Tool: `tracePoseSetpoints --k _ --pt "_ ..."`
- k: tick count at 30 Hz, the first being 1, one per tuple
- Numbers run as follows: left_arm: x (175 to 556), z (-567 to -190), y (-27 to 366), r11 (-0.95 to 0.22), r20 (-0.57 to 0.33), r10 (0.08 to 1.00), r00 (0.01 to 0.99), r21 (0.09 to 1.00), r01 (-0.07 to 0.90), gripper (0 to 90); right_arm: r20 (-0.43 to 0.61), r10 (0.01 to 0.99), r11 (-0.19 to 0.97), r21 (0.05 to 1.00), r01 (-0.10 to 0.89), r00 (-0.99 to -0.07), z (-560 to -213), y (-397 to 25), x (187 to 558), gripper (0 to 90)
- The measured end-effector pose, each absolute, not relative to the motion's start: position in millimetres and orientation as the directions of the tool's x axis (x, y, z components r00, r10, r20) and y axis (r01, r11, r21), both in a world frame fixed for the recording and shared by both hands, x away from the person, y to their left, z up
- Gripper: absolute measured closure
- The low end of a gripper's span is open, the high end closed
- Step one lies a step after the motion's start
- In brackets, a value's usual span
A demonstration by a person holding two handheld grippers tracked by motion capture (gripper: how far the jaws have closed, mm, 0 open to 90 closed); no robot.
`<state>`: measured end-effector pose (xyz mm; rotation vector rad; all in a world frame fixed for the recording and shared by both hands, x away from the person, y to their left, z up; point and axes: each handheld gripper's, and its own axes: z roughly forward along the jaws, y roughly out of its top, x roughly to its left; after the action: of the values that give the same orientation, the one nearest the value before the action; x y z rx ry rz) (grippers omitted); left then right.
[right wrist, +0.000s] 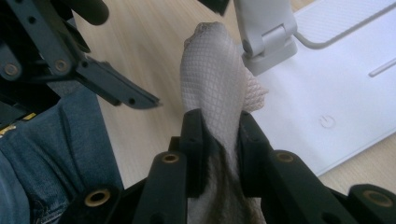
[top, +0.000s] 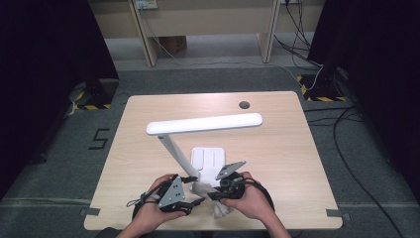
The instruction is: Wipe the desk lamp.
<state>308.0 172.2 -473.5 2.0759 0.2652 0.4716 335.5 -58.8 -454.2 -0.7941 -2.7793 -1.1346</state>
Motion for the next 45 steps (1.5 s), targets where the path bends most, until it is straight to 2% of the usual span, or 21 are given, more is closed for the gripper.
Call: tracePoseSetpoints --k 5,9,13,15,18,23,26,33,39,42,45 --pt "310 -478 170 -0.550 0.239 0.325 0.915 0.835 -0.022 30.8 0.220 0.426 0.602 0.655 0.457 -0.878 -449 -58 336 76.3" --pt "309 -481 169 -0.562 0.252 0.290 0.923 0.826 -0.049 36.2 0.241 0.408 0.588 0.669 0.455 -0.881 -447 -58 337 76.2" --pt "309 -481 169 -0.572 0.281 0.277 0.919 0.816 -0.077 46.1 0.248 0.397 0.574 0.684 0.450 -0.884 -445 -56 337 76.2" --pt "309 -481 171 -0.574 0.291 0.275 0.916 0.814 -0.087 48.1 0.247 0.398 0.571 0.686 0.450 -0.883 -445 -56 337 76.2" --pt "308 -481 173 -0.582 0.309 0.270 0.912 0.807 -0.101 57.1 0.255 0.403 0.560 0.690 0.458 -0.879 -444 -55 337 76.0" --pt "306 -479 177 -0.569 0.314 0.284 0.906 0.816 -0.104 71.8 0.264 0.402 0.539 0.706 0.459 -0.877 -443 -53 337 74.8" --pt "306 -478 180 -0.556 0.304 0.303 0.903 0.826 -0.092 76.8 0.268 0.401 0.523 0.718 0.459 -0.876 -442 -52 338 73.0" --pt "307 -472 188 -0.532 0.274 0.349 0.896 0.845 -0.051 78.8 0.276 0.390 0.470 0.761 0.447 -0.879 -434 -55 339 62.4" --pt "307 -469 198 -0.524 0.276 0.397 0.875 0.851 -0.031 79.0 0.286 0.376 0.379 0.821 0.427 -0.882 -425 -60 340 60.8" --pt "307 -468 208 -0.533 0.282 0.424 0.861 0.846 -0.014 79.1 0.280 0.405 0.313 0.852 0.419 -0.871 -420 -67 343 61.1" --pt "305 -466 220 -0.515 0.261 0.470 0.843 0.857 0.023 79.2 0.270 0.477 0.252 0.869 0.425 -0.836 -419 -75 347 63.0"
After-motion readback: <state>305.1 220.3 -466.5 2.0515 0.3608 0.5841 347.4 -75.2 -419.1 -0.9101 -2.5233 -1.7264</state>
